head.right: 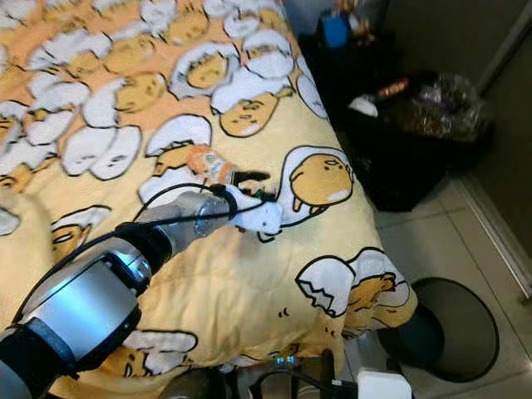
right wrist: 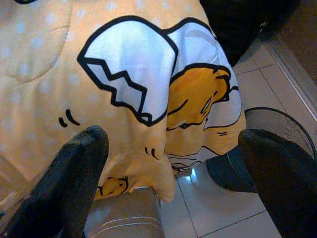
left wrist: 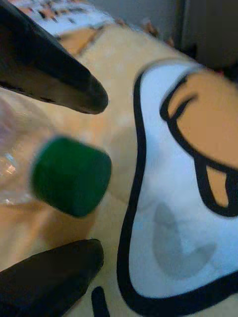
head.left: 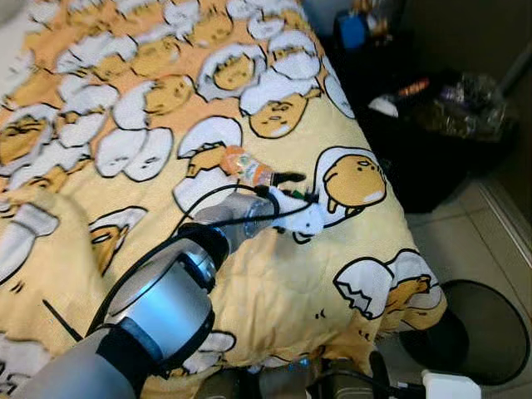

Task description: Clean up the room

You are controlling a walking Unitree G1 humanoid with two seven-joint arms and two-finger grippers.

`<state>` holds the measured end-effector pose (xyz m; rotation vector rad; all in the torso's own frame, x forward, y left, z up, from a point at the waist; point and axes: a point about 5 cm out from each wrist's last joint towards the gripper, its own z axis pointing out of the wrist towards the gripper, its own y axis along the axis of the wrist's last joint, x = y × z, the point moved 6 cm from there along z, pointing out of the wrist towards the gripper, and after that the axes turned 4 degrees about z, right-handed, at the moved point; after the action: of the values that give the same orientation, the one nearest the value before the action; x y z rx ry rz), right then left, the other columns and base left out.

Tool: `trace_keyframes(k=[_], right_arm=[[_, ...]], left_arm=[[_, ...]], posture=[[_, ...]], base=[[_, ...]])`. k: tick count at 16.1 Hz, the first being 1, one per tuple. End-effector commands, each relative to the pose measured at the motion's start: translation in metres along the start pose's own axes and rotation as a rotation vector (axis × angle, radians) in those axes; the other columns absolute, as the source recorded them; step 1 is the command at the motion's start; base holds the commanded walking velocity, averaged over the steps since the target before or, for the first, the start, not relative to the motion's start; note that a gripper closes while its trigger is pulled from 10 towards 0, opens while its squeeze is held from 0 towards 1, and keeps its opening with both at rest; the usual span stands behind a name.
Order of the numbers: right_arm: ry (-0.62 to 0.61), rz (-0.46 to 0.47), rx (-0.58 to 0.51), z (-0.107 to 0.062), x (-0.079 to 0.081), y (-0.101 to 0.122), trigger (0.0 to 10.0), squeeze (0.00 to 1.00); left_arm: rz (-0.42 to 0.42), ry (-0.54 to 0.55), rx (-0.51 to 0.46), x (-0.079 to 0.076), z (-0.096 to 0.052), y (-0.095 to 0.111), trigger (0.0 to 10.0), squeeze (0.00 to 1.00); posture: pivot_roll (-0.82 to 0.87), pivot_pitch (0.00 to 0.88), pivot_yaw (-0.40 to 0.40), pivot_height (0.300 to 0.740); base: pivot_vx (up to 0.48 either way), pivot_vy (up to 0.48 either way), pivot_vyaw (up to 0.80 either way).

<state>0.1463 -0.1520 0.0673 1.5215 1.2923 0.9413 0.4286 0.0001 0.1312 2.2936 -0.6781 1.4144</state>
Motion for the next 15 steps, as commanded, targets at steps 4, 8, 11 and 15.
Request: trace_keyframes(k=[4, 8, 11, 15], right_arm=[[0.001, 0.003, 0.032, -0.006, 0.002, -0.005, 10.0, 0.00], [-0.014, 0.010, 0.025, -0.002, 0.000, -0.002, 10.0, 0.00], [-0.018, 0.019, 0.029, 0.001, -0.001, -0.003, 10.0, 0.00], [-0.012, 0.029, 0.018, 0.015, -0.001, -0.002, 10.0, 0.00]], left_arm=[[0.067, -0.035, 0.072, -0.004, 0.000, -0.010, 10.0, 0.00], [-0.093, 0.010, 0.119, 0.003, -0.002, -0.020, 0.0, 0.00], [-0.105, 0.010, 0.125, 0.003, -0.003, -0.024, 0.0, 0.00], [-0.190, -0.012, 0.091, -0.007, -0.002, -0.020, 0.0, 0.00]], posture=[[-0.26, 0.373, 0.138, 0.740], [-0.26, 0.369, 0.144, 0.740], [-0.25, 0.367, 0.139, 0.740], [-0.22, 0.325, 0.141, 0.740]], base=[[0.000, 0.000, 0.00], [0.000, 0.000, 0.00], [0.000, 0.000, 0.00], [0.000, 0.000, 0.00]])
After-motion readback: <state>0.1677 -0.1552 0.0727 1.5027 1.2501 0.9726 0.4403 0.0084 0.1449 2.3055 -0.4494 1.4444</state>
